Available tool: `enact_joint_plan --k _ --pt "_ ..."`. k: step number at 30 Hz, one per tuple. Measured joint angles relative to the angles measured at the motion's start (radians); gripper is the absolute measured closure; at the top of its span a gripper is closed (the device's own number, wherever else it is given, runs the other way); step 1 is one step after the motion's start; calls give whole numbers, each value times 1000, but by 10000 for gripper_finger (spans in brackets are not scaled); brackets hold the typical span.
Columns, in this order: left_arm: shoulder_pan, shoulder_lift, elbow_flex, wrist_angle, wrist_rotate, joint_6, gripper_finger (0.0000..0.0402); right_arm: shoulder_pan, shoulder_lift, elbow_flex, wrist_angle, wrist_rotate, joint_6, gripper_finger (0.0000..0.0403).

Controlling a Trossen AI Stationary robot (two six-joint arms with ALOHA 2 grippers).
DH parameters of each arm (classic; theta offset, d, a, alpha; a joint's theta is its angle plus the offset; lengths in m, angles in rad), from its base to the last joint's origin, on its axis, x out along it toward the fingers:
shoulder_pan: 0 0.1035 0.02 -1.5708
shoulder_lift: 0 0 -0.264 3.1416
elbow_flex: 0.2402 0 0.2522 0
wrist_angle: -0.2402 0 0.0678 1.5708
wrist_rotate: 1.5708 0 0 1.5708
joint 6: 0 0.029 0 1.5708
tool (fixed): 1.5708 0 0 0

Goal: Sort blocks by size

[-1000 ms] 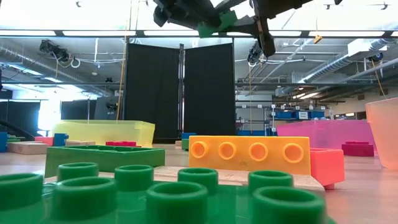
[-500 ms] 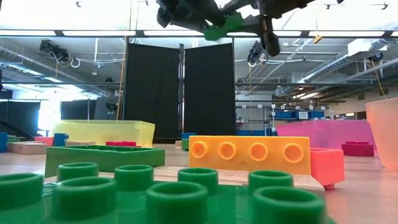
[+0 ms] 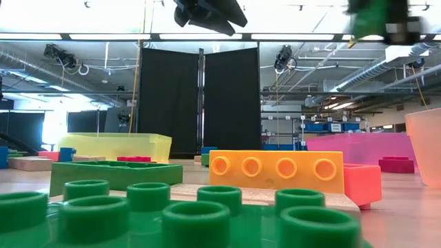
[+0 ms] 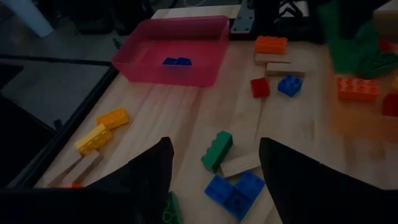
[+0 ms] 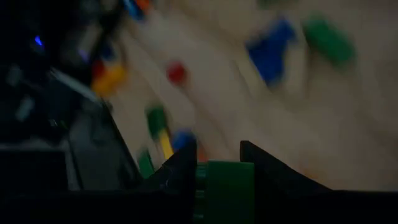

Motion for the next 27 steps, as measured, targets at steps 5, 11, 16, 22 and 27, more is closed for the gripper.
enact_joint_plan --k 5,11,16,22,27 --pt "-1 0 0 36 3 0 157 189 -14 0 -242 -97 295 292" --pt "-1 0 0 46 4 0 157 369 79 0 -292 -264 521 292" --pt "-1 0 0 45 4 0 157 457 178 0 -266 -366 610 292" --pt "-1 0 0 45 4 0 157 498 302 0 -211 -482 609 292" --pt "-1 0 0 45 4 0 157 507 419 0 -175 -516 606 292"
